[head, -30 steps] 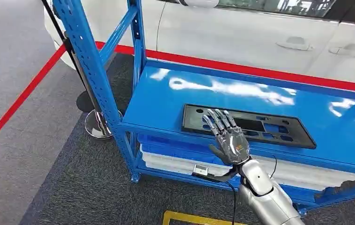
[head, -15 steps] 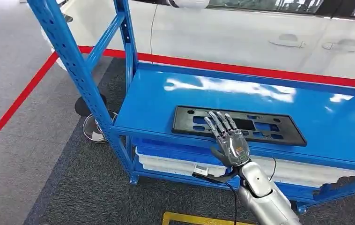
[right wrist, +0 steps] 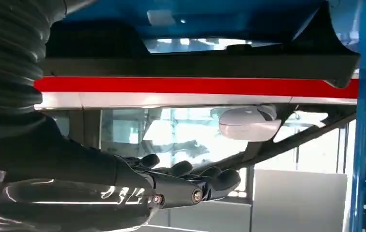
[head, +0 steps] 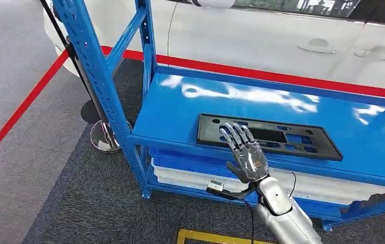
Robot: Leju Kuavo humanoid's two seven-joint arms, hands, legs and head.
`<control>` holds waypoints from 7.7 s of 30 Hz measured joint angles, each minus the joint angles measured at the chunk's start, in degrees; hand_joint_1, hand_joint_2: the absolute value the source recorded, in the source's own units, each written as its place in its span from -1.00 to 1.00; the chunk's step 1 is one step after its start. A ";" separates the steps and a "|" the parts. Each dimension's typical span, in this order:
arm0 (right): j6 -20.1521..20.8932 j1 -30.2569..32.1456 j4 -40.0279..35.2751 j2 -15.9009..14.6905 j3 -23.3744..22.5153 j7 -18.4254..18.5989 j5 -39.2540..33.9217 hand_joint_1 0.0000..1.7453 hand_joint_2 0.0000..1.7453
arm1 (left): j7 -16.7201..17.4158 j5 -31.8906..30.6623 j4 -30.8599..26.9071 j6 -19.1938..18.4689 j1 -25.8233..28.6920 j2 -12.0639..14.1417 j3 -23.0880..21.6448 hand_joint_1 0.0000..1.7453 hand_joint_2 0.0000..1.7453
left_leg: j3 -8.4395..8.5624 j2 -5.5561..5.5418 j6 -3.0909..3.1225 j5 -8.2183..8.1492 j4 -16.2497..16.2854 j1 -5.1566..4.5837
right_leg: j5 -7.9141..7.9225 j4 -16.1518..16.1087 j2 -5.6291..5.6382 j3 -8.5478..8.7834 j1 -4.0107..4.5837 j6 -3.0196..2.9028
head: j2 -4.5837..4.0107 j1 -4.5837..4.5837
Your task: Take the parts from the cabinet and place them on the table.
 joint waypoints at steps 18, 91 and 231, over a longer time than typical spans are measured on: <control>-0.02 -1.44 1.40 -0.09 0.50 0.37 -1.58 -1.00 1.00 | 0.39 -0.31 0.00 0.31 -0.05 0.39 0.09 -1.00 -1.00 | -1.61 0.15 -1.76 0.87 0.42 -0.33 | -0.70 -7.27 -0.04 5.40 1.14 -1.37 | 0.00 0.00; 9.46 -15.79 23.35 2.34 -2.95 11.26 4.74 -1.00 1.00 | 0.59 -3.54 0.00 -0.22 -0.17 0.02 0.50 -1.00 -1.00 | -0.70 1.14 0.24 1.64 -0.98 0.07 | -6.89 7.99 0.82 -2.93 -0.05 1.18 | 0.00 -0.02; 39.13 30.71 -48.70 -1.09 0.37 -29.18 -71.80 1.00 1.00 | 1.44 -2.84 -0.24 1.88 0.28 -3.72 14.36 -1.00 -1.00 | -2.38 1.15 -2.51 -5.87 12.41 -0.02 | 2.19 -9.42 0.30 4.04 0.71 -2.51 | 0.00 0.05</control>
